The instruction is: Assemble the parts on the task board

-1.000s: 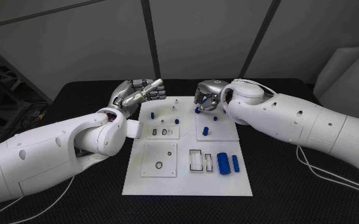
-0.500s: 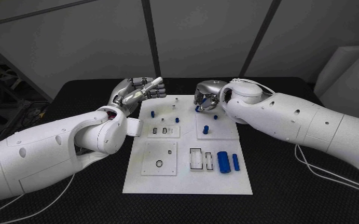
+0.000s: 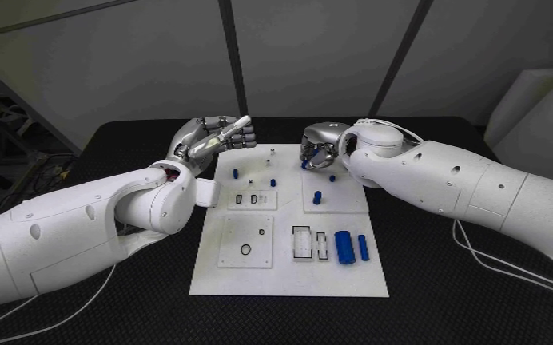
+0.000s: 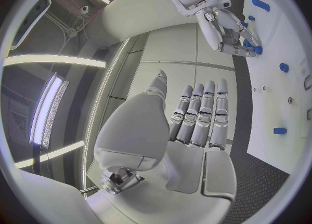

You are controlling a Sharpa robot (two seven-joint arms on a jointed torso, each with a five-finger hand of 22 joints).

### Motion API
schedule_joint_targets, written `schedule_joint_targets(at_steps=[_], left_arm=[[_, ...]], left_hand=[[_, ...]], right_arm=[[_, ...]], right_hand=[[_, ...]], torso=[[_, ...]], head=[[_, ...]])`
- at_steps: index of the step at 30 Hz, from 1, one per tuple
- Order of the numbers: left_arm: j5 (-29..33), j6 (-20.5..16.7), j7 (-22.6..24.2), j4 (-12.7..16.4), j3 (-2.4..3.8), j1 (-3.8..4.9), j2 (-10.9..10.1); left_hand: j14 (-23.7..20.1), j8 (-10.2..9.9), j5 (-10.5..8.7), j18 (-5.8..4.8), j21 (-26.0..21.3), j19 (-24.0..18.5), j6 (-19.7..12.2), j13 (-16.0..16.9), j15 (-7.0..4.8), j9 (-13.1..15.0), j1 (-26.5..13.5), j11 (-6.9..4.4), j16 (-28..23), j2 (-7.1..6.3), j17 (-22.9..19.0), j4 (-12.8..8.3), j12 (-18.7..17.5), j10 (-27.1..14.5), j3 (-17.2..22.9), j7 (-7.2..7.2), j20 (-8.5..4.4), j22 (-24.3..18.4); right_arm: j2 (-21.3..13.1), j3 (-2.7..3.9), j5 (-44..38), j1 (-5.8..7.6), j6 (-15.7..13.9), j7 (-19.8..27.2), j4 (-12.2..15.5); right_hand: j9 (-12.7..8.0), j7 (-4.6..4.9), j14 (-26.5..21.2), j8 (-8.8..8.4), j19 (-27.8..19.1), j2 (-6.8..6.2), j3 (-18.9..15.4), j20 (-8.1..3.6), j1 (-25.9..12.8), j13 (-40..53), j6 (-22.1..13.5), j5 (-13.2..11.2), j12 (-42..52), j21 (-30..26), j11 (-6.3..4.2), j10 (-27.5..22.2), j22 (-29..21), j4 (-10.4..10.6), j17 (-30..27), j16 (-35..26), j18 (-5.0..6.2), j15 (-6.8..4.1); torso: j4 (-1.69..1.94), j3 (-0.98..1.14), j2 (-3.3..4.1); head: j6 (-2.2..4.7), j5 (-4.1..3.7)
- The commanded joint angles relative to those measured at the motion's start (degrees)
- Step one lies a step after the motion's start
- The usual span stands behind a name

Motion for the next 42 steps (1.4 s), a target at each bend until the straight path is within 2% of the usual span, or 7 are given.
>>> schedule_joint_targets(at_steps=[1,9,16,26,30,36,42], left_arm=[[-0.41,0.71,0.15,0.11,0.08,0.12,-0.03],[-0.41,0.69,0.13,0.07,0.09,0.16,-0.04],[-0.41,0.66,0.14,0.10,0.10,0.22,-0.07],[-0.41,0.67,0.15,-0.08,0.11,0.24,-0.18],[-0.41,0.66,0.13,-0.22,0.11,0.28,-0.24],[-0.41,0.78,0.10,-0.51,0.11,0.39,-0.18],[-0.41,0.86,0.17,-0.77,0.12,0.47,0.10]], left_hand=[[0.06,-0.35,0.16,-0.86,0.22,0.29,-0.32,-0.07,0.46,-0.09,-0.54,0.33,-0.18,0.25,-0.08,-0.25,-0.21,0.10,-0.03,0.83,0.13,-0.07],[0.06,-0.35,0.16,-0.86,0.22,0.29,-0.32,-0.07,0.46,-0.09,-0.54,0.33,-0.18,0.25,-0.08,-0.25,-0.21,0.10,-0.03,0.83,0.13,-0.07],[0.06,-0.35,0.16,-0.86,0.22,0.29,-0.32,-0.07,0.46,-0.09,-0.54,0.33,-0.18,0.25,-0.08,-0.25,-0.21,0.10,-0.03,0.83,0.13,-0.07],[0.06,-0.35,0.16,-0.86,0.22,0.29,-0.32,-0.07,0.46,-0.09,-0.54,0.33,-0.18,0.25,-0.08,-0.25,-0.21,0.10,-0.03,0.83,0.13,-0.07],[0.06,-0.35,0.16,-0.86,0.22,0.29,-0.32,-0.07,0.46,-0.09,-0.54,0.33,-0.18,0.25,-0.08,-0.25,-0.21,0.10,-0.03,0.83,0.13,-0.07],[0.06,-0.35,0.16,-0.86,0.22,0.29,-0.32,-0.07,0.46,-0.09,-0.54,0.33,-0.18,0.25,-0.08,-0.25,-0.21,0.10,-0.03,0.83,0.13,-0.07],[0.12,-0.40,0.17,-0.86,0.21,0.27,-0.35,-0.07,0.47,-0.13,-0.56,0.36,-0.26,0.36,-0.06,-0.39,-0.33,0.07,-0.06,0.88,0.14,-0.11]], right_arm=[[0.17,-0.03,-0.17,0.13,1.16,0.78,-0.17],[0.36,-0.81,-0.12,0.12,1.27,1.05,-0.41],[0.42,-1.03,-0.10,0.12,-0.43,1.26,-0.51],[-1.58,-1.04,0.06,0.09,-10.79,2.05,2.58],[-1.87,-1.01,0.24,0.11,-13.48,2.09,3.48],[0.14,-0.98,0.73,0.22,-15.34,2.38,1.15],[3.79,-0.97,1.48,0.30,-16.37,3.62,-3.31]], right_hand=[[0.07,-0.05,0.81,0.28,0.39,0.69,0.41,-0.17,0.08,0.04,0.52,0.38,0.12,0.38,0.03,0.59,1.68,0.02,0.08,0.22,-0.33,0.12],[0.11,-0.16,0.79,0.30,0.52,0.85,0.83,-0.26,0.18,0.04,0.83,0.42,0.13,0.55,-0.10,0.98,1.99,0.12,0.23,0.45,-0.38,0.02],[0.22,-0.37,0.80,0.37,0.91,1.08,1.52,-0.44,0.40,0.10,1.44,0.46,0.17,0.95,-0.35,1.87,2.82,0.25,0.62,0.92,-0.54,-0.21],[0.89,-1.12,0.77,0.89,2.39,1.72,3.48,-1.29,1.50,0.52,3.88,-0.67,0.24,2.26,-1.26,4.72,5.61,0.16,1.17,1.75,-1.08,-1.11],[0.94,-1.15,0.77,0.91,2.45,1.69,3.60,-1.33,1.54,0.54,4.00,-0.72,0.23,2.31,-1.30,4.82,5.72,0.15,1.22,1.81,-1.10,-1.13],[0.96,-1.16,0.76,0.90,2.45,1.62,3.64,-1.34,1.52,0.54,4.04,-0.74,0.20,2.32,-1.30,4.85,5.73,0.14,1.19,1.81,-1.10,-1.14],[0.98,-1.12,0.75,0.76,2.52,1.45,3.76,-1.37,1.31,0.51,3.98,-0.77,0.07,2.39,-1.24,4.74,5.89,0.27,1.20,1.86,-1.13,-1.13]], torso=[[-0.04,-0.01,0.03],[0.02,-0.01,0.03],[-0.01,-0.02,0.03],[-0.06,-0.07,-0.04],[-0.06,-0.10,-0.03],[0.10,-0.07,0.09],[0.15,-0.08,0.17]], head=[[-0.20,0.07],[-0.43,0.11],[-0.50,0.15],[-0.30,0.25],[-0.04,0.25],[0.39,0.25],[0.33,0.37]])
